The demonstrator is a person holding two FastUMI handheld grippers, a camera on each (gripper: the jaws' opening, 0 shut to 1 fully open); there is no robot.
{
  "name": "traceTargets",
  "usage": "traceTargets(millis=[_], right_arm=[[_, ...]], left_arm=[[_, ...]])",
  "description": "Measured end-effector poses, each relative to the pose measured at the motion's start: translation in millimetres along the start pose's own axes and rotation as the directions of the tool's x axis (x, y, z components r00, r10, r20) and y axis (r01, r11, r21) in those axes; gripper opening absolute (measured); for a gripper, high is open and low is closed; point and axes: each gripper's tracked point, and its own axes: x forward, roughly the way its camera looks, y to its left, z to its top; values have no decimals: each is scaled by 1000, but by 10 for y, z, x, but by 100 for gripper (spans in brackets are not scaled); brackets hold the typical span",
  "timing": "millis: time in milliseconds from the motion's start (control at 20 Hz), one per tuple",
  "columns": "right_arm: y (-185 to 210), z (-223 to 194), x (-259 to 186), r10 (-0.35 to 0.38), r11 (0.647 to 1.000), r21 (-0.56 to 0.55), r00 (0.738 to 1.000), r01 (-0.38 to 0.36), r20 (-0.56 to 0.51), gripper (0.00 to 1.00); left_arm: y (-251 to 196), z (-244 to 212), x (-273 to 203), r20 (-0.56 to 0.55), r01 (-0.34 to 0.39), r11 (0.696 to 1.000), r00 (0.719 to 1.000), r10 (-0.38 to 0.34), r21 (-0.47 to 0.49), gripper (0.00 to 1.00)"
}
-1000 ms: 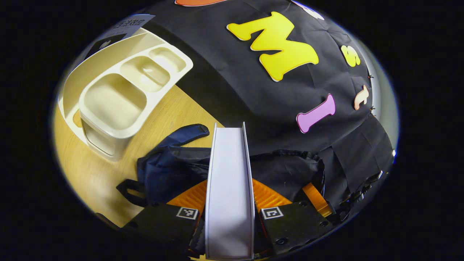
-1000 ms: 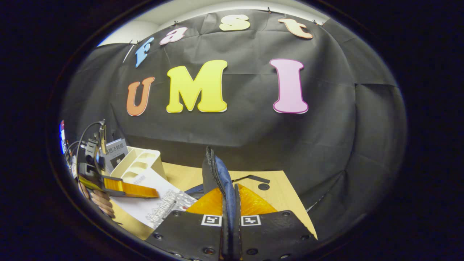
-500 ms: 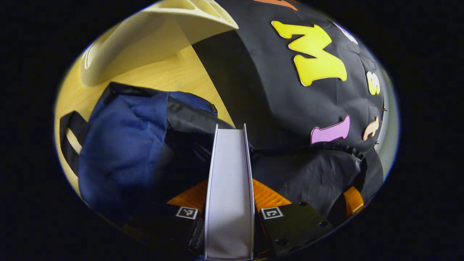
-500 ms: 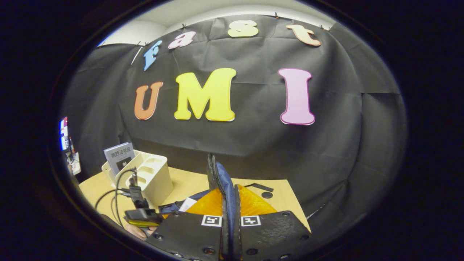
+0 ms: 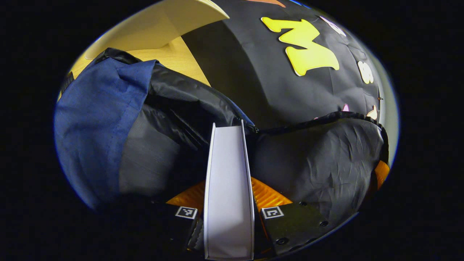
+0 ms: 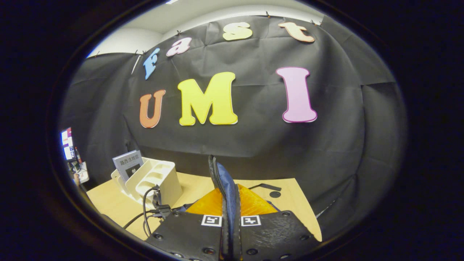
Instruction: Open the schoolbag, grab two books from the bookshelf and put them into the schoolbag.
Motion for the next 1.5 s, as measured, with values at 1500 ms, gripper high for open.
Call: traceTargets(millis=[1500], right_arm=[[-48,-667,-94,-127,992,-25,986,125,-105,6]], left_arm=[[679,1954,-2009,389,-501,476,864,319,723,75]])
